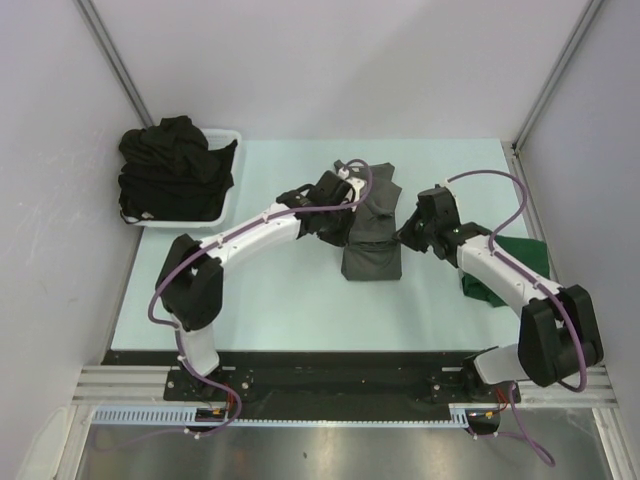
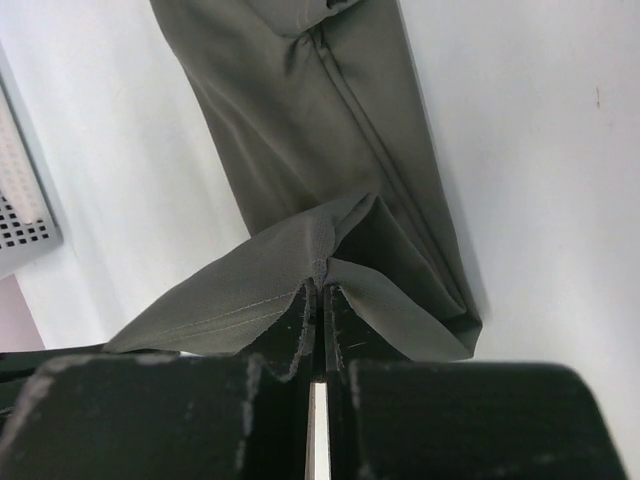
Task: Fold and stack the t-shirts
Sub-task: Fold the folded rectangular tshirt in 1/3 of the way, then grab one side of the 2/3 rectangular tshirt with both arms
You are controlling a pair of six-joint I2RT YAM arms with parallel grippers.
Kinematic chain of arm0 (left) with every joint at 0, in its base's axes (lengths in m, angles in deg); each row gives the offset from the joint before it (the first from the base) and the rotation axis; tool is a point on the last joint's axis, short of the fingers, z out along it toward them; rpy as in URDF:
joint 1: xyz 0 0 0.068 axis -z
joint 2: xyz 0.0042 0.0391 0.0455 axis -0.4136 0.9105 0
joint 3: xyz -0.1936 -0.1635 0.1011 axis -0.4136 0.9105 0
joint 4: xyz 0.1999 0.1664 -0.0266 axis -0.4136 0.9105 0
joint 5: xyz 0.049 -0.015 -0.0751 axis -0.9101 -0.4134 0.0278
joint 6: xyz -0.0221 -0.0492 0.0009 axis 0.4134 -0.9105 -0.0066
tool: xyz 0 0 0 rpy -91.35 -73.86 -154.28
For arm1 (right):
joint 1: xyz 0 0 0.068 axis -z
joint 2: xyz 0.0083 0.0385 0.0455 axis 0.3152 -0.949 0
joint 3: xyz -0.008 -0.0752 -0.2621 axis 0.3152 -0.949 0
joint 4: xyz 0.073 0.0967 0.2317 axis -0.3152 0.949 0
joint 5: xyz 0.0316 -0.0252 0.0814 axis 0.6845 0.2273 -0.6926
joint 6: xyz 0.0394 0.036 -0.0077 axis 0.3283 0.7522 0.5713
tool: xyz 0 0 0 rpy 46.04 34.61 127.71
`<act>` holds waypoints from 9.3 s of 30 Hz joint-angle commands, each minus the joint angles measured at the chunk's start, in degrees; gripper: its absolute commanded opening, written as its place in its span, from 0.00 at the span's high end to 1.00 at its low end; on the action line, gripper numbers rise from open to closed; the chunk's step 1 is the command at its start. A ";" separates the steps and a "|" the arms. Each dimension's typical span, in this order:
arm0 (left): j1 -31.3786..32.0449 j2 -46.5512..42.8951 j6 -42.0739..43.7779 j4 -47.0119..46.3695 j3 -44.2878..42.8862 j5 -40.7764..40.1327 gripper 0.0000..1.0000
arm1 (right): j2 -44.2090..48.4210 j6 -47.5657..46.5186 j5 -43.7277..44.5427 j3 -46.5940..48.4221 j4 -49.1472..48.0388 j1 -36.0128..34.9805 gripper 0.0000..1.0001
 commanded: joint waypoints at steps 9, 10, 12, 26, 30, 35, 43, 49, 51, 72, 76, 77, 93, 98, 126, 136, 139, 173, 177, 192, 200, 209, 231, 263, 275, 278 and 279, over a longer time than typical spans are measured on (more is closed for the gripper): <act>-4.64 3.75 2.68 -2.02 -5.19 -0.01 1.00 | -8.42 -7.68 -1.32 7.28 -4.11 3.25 1.00; -4.90 4.45 2.68 -2.11 -5.54 0.25 1.00 | -8.95 -8.03 -1.32 7.98 -4.20 3.34 1.00; -5.34 4.98 2.68 -2.29 -5.72 0.52 1.00 | -10.09 -9.26 -1.32 8.86 -4.03 3.78 1.00; -6.66 10.60 2.77 -2.46 -10.28 1.05 1.00 | -14.93 -10.23 -4.31 10.35 -6.04 4.84 1.00; -7.10 11.92 2.68 -2.90 -11.16 0.96 1.00 | -16.51 -11.63 -4.48 11.41 -6.22 4.84 1.00; -7.72 13.33 2.50 -3.61 -11.69 1.13 1.00 | -18.70 -13.57 -4.04 13.69 -6.13 5.01 1.00; -8.42 16.32 3.20 -2.99 -14.68 1.93 1.00 | -21.26 -14.54 -3.52 16.42 -6.13 5.37 1.00; -9.12 17.46 3.73 -2.55 -16.53 2.19 1.00 | -22.92 -13.84 -3.78 17.04 -6.92 5.37 1.00; -9.47 17.63 3.91 -2.47 -16.70 2.28 1.00 | -23.54 -13.75 -4.04 17.04 -7.10 5.37 1.00; -10.35 18.61 3.47 -1.85 -17.49 3.33 0.60 | -24.16 -12.08 1.31 19.23 -4.02 4.75 0.59; -10.35 17.55 3.56 -1.59 -17.14 2.28 0.59 | -22.40 -11.64 2.02 19.23 -3.41 4.75 0.59; -10.35 17.37 3.64 -1.59 -17.05 2.36 0.59 | -21.36 -11.64 2.11 19.15 -3.23 4.75 0.58; -10.44 4.11 0.75 -0.18 -8.89 -8.35 0.67 | -10.80 -7.69 0.79 10.10 -0.86 0.53 0.96; -10.44 0.68 0.57 1.05 -5.90 -10.82 0.72 | -11.32 -8.30 0.97 9.13 -1.21 -0.79 1.00; -10.44 -4.78 0.57 2.28 0.35 -9.32 0.74 | -29.43 -11.02 -1.32 18.87 -7.36 -3.16 1.00; -10.44 -5.30 0.75 2.19 1.40 -8.80 0.74 | -31.36 -11.55 -1.32 22.75 -6.40 -2.63 1.00; -10.44 -5.04 0.75 2.11 1.40 -8.62 0.74 | -31.63 -11.90 -1.23 23.27 -6.57 -2.28 1.00; -10.36 -6.71 1.62 1.75 3.51 -7.83 0.74 | -39.01 -23.77 2.55 33.56 -5.17 1.93 1.00; -10.44 -6.27 1.62 2.02 2.46 -7.30 0.74 | -37.35 -23.42 -0.17 34.44 -4.38 2.55 1.00; -10.44 -5.21 1.36 3.16 -1.06 -5.55 0.73 | -37.43 -25.88 0.17 32.15 -2.53 3.78 1.00; -10.44 -6.97 1.27 3.42 0.00 -6.16 0.73 | -32.26 -28.07 3.16 31.80 -4.90 3.87 1.00; -10.35 -7.59 -0.40 1.67 1.49 -2.91 0.73 | -25.05 -25.62 0.71 32.86 -0.43 3.44 1.00; -2.71 5.67 -5.84 -6.59 -1.05 7.11 1.00 | -11.58 -22.28 1.58 8.42 -0.15 0.71 1.00; -1.30 15.62 -7.43 -5.98 -3.17 6.23 1.00 | -18.62 -18.94 -1.32 5.70 -2.97 -3.07 1.00; -0.78 18.34 -9.19 -6.42 -2.20 8.43 1.00 | -18.53 -16.91 -0.88 3.06 -1.56 -3.42 1.00; -0.77 18.25 -9.01 -6.33 -2.29 8.26 1.00 | -18.27 -16.91 0.87 2.27 -0.86 -3.95 1.00; -0.77 18.25 -8.92 -6.24 -2.46 8.17 1.00 | -18.27 -17.09 1.49 2.18 -0.69 -4.39 1.00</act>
